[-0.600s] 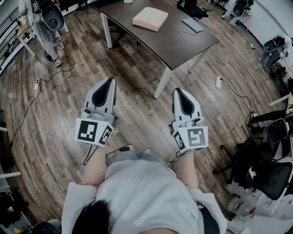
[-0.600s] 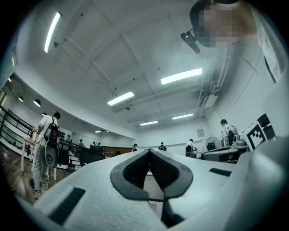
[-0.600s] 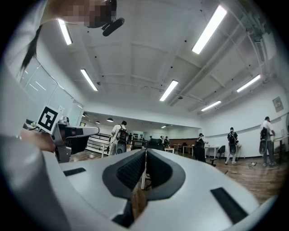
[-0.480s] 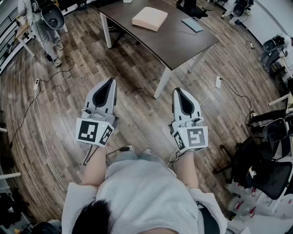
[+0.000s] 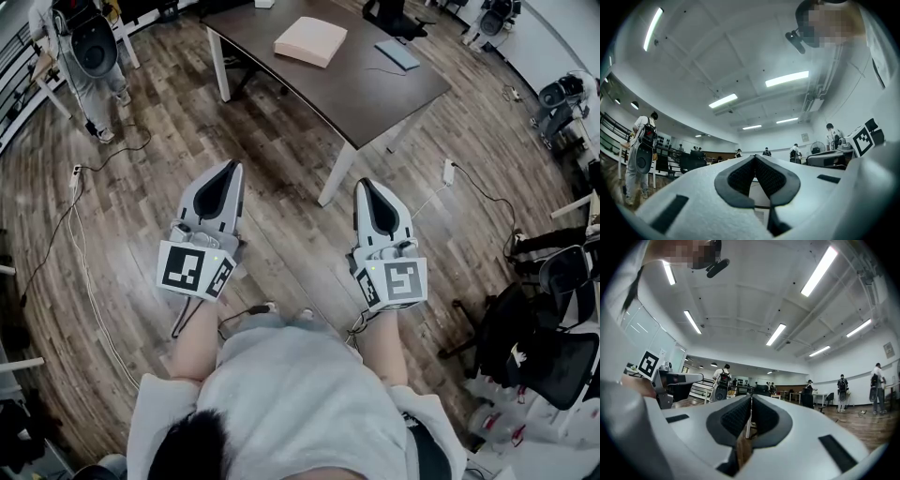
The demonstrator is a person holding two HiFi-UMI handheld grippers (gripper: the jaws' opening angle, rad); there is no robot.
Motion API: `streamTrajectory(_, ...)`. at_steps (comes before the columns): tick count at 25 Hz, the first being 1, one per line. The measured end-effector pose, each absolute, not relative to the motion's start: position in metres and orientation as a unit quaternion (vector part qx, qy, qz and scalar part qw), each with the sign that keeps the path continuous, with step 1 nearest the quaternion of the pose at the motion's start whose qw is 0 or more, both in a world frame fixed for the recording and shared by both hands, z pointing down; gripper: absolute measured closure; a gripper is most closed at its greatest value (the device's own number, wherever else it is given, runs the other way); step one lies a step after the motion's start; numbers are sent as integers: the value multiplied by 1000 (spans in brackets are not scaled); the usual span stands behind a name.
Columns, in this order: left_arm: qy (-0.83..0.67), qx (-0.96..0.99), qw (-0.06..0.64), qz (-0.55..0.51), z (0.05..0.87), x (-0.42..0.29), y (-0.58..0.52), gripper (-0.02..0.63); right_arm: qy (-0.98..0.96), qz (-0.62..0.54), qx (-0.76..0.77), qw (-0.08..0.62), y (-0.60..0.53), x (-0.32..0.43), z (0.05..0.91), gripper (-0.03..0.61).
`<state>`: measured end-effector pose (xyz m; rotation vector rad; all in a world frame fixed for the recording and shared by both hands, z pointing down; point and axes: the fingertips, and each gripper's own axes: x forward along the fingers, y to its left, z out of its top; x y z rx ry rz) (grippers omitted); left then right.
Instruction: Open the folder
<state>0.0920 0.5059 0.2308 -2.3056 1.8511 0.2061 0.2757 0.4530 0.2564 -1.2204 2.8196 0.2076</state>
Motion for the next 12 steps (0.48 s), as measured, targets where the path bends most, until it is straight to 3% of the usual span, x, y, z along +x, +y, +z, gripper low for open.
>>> streamTrajectory(12, 607, -786, 84, 85, 237, 36, 486, 606, 901, 72, -424, 54, 438, 231, 251, 566)
